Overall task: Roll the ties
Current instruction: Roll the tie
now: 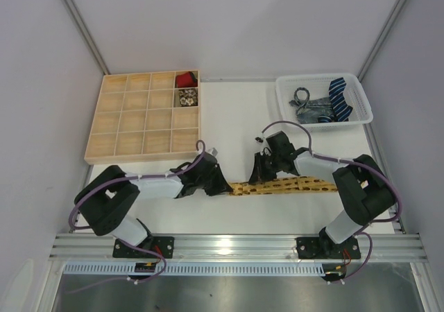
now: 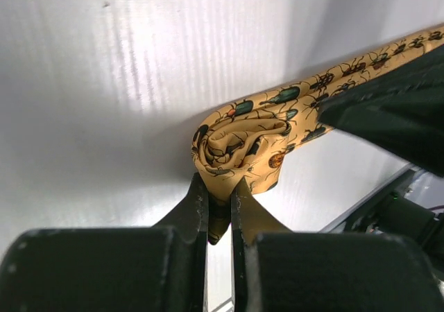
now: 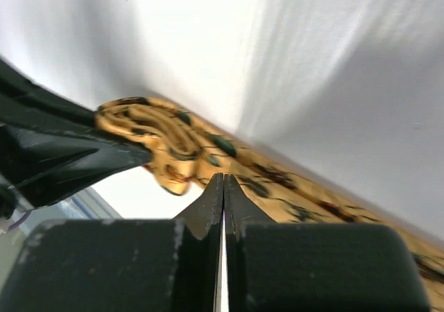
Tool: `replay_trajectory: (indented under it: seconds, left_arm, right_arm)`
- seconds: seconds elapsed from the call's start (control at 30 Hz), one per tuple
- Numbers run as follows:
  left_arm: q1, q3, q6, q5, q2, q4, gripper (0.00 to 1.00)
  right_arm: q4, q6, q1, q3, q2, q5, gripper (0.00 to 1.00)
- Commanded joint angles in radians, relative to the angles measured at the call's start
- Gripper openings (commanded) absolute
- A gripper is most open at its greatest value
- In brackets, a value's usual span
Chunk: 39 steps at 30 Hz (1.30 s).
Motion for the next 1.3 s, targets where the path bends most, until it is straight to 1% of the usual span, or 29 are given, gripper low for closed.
replay_trajectory:
  seconds: [0.0, 0.17, 0.4, 0.6, 0.87, 1.03, 1.17, 1.27]
  left_arm:
    - [0.001, -0.032, 0.082, -0.094, -0.027, -0.173, 0.01]
    - [0.001, -0.030, 0.087, -0.090, -0.048, -0.164, 0.00]
    - [0.000, -0.050, 0.059, -0.113, -0.097, -0.158, 0.00]
    - [0.001, -0.056, 0.031, -0.148, -0.148, -0.182, 0.00]
    - [0.000, -0.021, 0.005, -0.154, -0.122, -0.219, 0.00]
    - [-0.002, -0.027, -0.025, -0.154, -0.137, -0.173, 0.00]
    - [-0.002, -0.048, -0.047, -0.154, -0.180, -0.135, 0.00]
    - [0.000, -0.048, -0.049, -0.154, -0.190, -0.130, 0.00]
  right_arm:
    - [-0.034, -0.011, -0.020, 0.042, 0.007, 0.051, 0.01]
    - [0.017, 0.009, -0.020, 0.010, 0.053, 0.062, 0.00]
    - [0.046, 0.025, -0.023, -0.084, 0.017, 0.123, 0.00]
    - [0.051, 0.020, -0.026, -0.087, 0.015, 0.140, 0.00]
    - [0.068, 0.028, -0.020, -0.084, 0.035, 0.122, 0.00]
    - [0.068, 0.026, -0.016, -0.079, 0.044, 0.119, 0.00]
    - [0.071, 0.020, -0.014, -0.081, 0.049, 0.120, 0.00]
    - [0.074, 0.019, -0.017, -0.082, 0.057, 0.120, 0.00]
